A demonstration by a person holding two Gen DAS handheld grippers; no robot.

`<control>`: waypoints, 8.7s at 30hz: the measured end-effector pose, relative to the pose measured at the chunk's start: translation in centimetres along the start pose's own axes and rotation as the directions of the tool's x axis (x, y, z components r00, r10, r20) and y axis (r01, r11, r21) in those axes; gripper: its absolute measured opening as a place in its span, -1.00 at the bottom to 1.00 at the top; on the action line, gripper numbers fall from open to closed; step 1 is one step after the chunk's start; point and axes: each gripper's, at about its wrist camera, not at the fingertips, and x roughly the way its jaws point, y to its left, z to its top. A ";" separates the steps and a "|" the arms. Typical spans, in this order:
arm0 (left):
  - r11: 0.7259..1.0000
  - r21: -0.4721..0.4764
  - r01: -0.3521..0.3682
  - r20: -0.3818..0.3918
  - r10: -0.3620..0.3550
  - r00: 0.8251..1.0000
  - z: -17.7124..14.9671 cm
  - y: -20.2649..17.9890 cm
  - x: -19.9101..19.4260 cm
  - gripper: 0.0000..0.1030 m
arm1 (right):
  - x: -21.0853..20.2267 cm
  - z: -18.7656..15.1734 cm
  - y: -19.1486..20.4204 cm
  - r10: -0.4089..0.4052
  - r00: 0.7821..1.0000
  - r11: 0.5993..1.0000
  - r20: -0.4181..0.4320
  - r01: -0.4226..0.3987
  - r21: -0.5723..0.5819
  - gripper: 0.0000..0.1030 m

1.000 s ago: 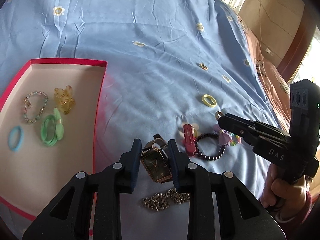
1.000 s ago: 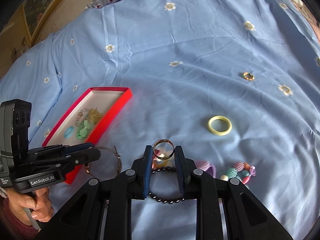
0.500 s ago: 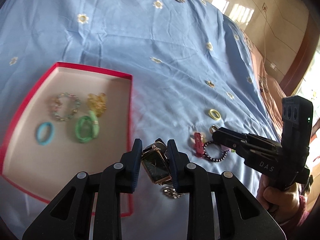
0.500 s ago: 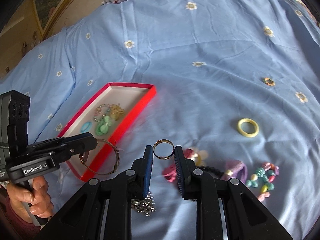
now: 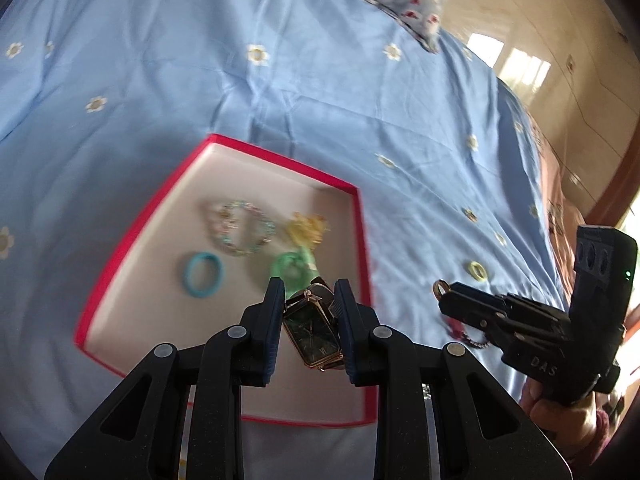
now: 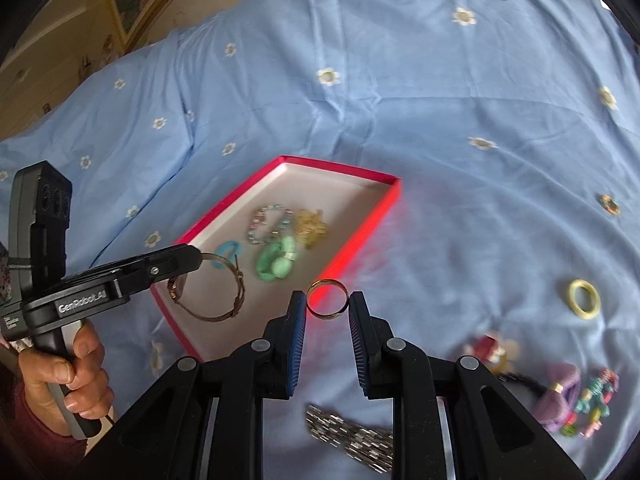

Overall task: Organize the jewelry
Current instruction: 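Lower the watch and gold ring into the box lid and open both tools, then move both open tools back toward the remaining jewelry, then grasp the red hair clip with the left tool while the right tool grasps the pastel beaded bracelet, then carry the red clip and pastel bracelet into the box lid and open both tools, then grasp the purple hair tie with the left tool while the right tool grasps the black bead bracelet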

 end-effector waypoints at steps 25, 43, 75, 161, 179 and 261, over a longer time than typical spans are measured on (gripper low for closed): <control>0.994 -0.071 -0.081 -0.062 0.077 0.995 -0.2 6.6 4.2 -0.88 | 10.9 1.0 4.1 0.027 0.986 0.994 -0.166 -0.044 -0.096 -0.58; 0.995 -0.043 -0.091 -0.062 0.088 0.994 -0.3 5.8 4.0 -0.87 | 11.6 0.9 4.6 0.030 0.982 0.993 -0.189 -0.051 -0.109 -0.72; 1.000 0.021 0.008 -0.048 -0.007 0.999 -1.8 -2.4 0.3 -0.27 | -3.0 -2.7 -4.2 -0.071 0.997 0.990 -0.006 0.071 0.121 -0.30; 0.991 0.102 0.086 -0.099 -0.076 0.992 -3.1 -6.8 1.4 -0.72 | -7.4 -0.9 -4.3 -0.050 0.992 0.994 0.120 0.038 0.102 -0.83; 0.999 0.008 -0.034 -0.048 0.034 0.998 -2.6 0.3 -1.0 -0.72 | -1.6 2.2 3.5 0.107 0.991 0.994 0.077 -0.105 -0.033 -0.83; 0.995 0.088 0.041 -0.171 -0.026 0.985 -4.3 -6.9 3.1 -0.11 | -6.3 -6.9 -10.4 -0.129 0.992 0.946 0.003 0.123 0.301 0.01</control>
